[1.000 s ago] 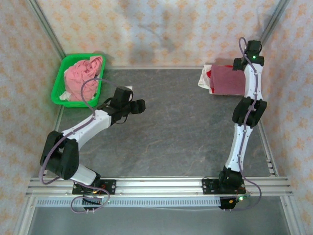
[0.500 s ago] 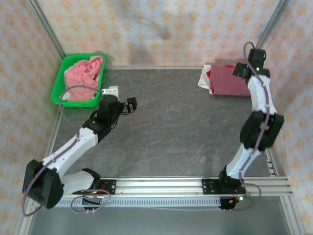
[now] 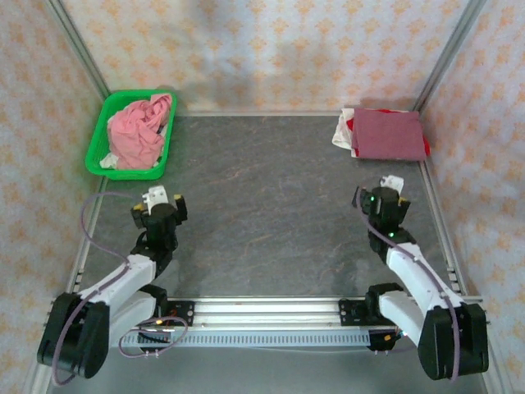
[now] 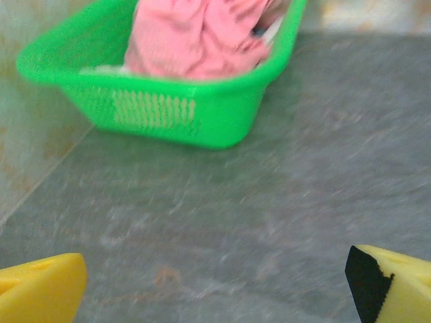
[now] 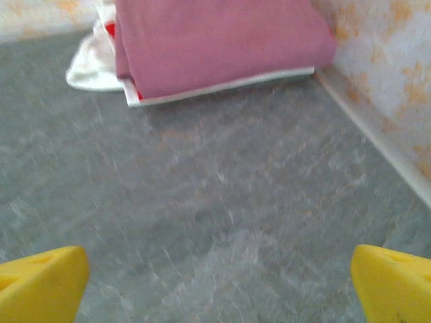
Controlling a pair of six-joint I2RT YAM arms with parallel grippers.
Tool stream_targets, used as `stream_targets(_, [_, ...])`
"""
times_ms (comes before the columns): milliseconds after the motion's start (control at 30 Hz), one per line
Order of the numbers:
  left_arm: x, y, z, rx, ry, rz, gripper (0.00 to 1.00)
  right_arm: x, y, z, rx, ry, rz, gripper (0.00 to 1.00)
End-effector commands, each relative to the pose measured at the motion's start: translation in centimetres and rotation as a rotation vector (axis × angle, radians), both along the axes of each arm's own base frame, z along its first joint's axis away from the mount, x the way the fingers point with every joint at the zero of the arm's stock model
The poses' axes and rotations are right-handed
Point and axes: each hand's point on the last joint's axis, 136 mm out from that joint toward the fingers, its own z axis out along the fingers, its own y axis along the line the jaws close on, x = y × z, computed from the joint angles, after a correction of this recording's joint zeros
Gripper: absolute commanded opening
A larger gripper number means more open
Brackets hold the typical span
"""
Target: Fold and stack the t-shirts
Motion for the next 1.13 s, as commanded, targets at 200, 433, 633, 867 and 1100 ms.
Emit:
stream_targets(200, [6.8,-1.3,2.3,-0.026,-0.128,-0.141,1.00,6.4,1.4,0.2,-0.002,-0.229,0.121,0.99])
stream_targets(433, [8.0,-2.6,-0.6,-0.048,-0.088,-0.249,1.00,6.5,1.1,-2.4,0.060,-0.268,0.154,0.99])
stream_targets(633, [9.2,-1.5,-1.1,-0.062,-0.024,-0.185,1.00,8.4,0.1,-3.4,0.039,-0.144,0.074,0.99])
stream_targets(867, [9.2,-1.6,-1.1,-0.057,-0.018,-0.187,1.00,8.9,0.7,-3.5,0.045,-0.127,0.110,0.99])
stream_targets(1100, [9.3,-2.2,-1.1,-0.061,-0.018,-0.223,1.00,8.7,0.7,-3.5,0.053,-0.135,0.116,0.99])
